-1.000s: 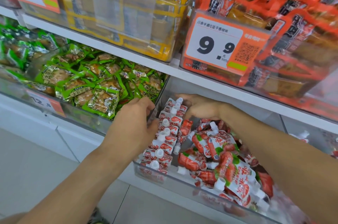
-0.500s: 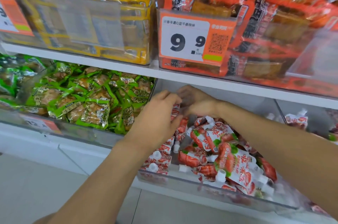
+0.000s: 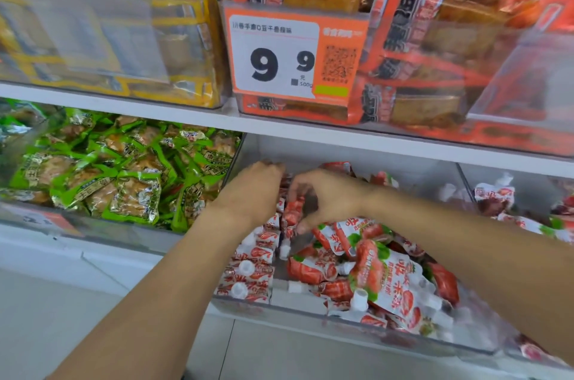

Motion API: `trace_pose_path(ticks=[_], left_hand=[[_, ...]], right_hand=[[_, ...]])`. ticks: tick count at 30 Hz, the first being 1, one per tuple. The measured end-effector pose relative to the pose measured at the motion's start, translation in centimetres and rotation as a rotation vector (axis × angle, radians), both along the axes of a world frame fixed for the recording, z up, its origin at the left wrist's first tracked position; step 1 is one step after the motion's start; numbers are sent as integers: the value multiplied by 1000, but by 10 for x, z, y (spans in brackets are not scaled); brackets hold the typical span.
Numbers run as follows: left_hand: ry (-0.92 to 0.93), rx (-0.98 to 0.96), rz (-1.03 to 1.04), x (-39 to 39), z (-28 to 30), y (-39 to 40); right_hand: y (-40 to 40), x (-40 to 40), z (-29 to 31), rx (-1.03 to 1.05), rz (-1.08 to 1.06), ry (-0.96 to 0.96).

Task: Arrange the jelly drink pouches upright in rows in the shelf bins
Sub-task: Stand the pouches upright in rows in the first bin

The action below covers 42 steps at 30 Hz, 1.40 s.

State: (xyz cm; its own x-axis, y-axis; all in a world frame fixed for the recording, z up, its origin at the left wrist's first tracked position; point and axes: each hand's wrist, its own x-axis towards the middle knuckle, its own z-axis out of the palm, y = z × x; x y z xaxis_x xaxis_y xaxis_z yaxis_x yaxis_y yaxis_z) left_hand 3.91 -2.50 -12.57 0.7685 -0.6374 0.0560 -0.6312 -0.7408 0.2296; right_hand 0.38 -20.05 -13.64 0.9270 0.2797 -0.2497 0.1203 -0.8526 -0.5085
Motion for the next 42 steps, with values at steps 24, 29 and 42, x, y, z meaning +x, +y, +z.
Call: trace_pose_path(ticks=[24, 29, 42], left_hand=[[200, -23, 53, -44, -5, 18], [251, -82, 94, -70, 0, 30], [228, -15, 116, -82, 2, 41]], right_hand=[[16, 23, 3, -176, -308, -473], [34, 36, -11, -347, -215, -449], [13, 50, 7, -368, 203, -301]])
